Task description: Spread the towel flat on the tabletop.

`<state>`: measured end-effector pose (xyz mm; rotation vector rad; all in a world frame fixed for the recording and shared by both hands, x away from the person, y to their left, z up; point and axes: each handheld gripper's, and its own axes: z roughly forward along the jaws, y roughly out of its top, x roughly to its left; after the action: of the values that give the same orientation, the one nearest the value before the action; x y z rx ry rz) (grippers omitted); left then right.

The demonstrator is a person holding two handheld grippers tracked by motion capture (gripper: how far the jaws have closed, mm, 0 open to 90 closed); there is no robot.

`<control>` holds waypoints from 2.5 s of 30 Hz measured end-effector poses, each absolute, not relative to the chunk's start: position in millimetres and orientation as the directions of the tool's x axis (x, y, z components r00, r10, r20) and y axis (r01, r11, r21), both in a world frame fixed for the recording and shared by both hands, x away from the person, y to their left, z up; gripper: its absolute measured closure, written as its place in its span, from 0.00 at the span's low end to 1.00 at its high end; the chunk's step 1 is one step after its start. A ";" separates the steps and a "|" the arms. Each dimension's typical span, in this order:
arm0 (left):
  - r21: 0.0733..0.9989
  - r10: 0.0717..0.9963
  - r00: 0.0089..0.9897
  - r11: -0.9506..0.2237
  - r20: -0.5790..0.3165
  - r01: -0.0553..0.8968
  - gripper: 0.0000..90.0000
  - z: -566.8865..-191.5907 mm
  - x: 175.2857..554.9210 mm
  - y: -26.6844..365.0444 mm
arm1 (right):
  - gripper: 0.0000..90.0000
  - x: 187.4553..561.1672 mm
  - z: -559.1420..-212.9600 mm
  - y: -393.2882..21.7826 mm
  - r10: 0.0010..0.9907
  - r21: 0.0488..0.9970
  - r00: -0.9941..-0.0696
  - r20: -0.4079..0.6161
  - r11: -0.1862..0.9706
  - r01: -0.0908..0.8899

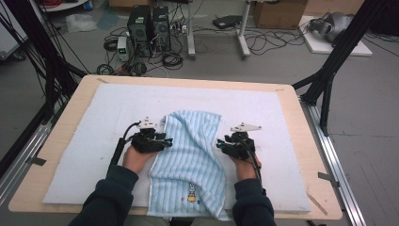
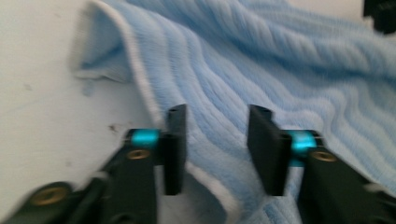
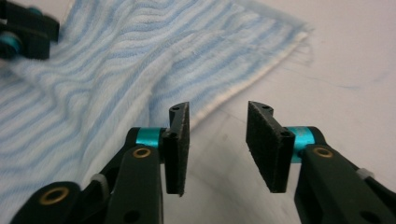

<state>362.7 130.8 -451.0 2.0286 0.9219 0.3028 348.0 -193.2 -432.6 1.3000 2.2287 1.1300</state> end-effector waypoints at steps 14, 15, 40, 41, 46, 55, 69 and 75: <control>0.751 0.656 0.737 -0.402 -0.164 0.524 1.00 -442.8 332.9 141.5 | 0.97 352.2 -435.3 -173.4 0.812 0.661 -0.583 -0.023 0.450 0.601; 0.750 0.653 0.738 -0.400 -0.170 0.526 0.99 -442.9 329.6 142.5 | 0.97 347.3 -433.4 -181.8 0.813 0.649 -0.580 -0.038 0.462 0.605; 0.829 0.641 0.754 -0.339 -0.141 0.444 0.59 -412.2 353.0 145.6 | 0.70 321.4 -412.5 -223.3 0.819 0.718 -0.573 -0.006 0.403 0.568; 0.833 0.652 0.745 -0.327 -0.143 0.447 0.57 -411.2 358.6 145.1 | 0.70 320.8 -411.8 -224.1 0.821 0.723 -0.570 -0.001 0.394 0.567; 0.837 0.708 0.688 -0.275 -0.157 0.474 0.56 -410.1 384.5 141.0 | 0.66 318.3 -413.6 -226.8 0.824 0.748 -0.566 0.023 0.362 0.556; 0.806 0.760 0.627 -0.258 -0.171 0.533 0.61 -419.6 425.0 123.6 | 0.65 317.3 -420.1 -227.7 0.820 0.752 -0.572 0.027 0.360 0.552; 0.709 0.688 0.722 -0.474 -0.071 0.522 0.99 -437.6 413.8 98.1 | 0.63 314.5 -420.4 -229.2 0.820 0.757 -0.571 0.031 0.353 0.549; 0.677 0.659 0.746 -0.507 -0.095 0.534 1.00 -434.8 402.8 95.5 | 0.63 314.5 -420.4 -229.6 0.822 0.753 -0.569 0.032 0.354 0.554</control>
<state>402.8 95.5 -434.8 2.2297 0.8914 0.2267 314.5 -229.6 -420.4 1.2113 2.2704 1.0553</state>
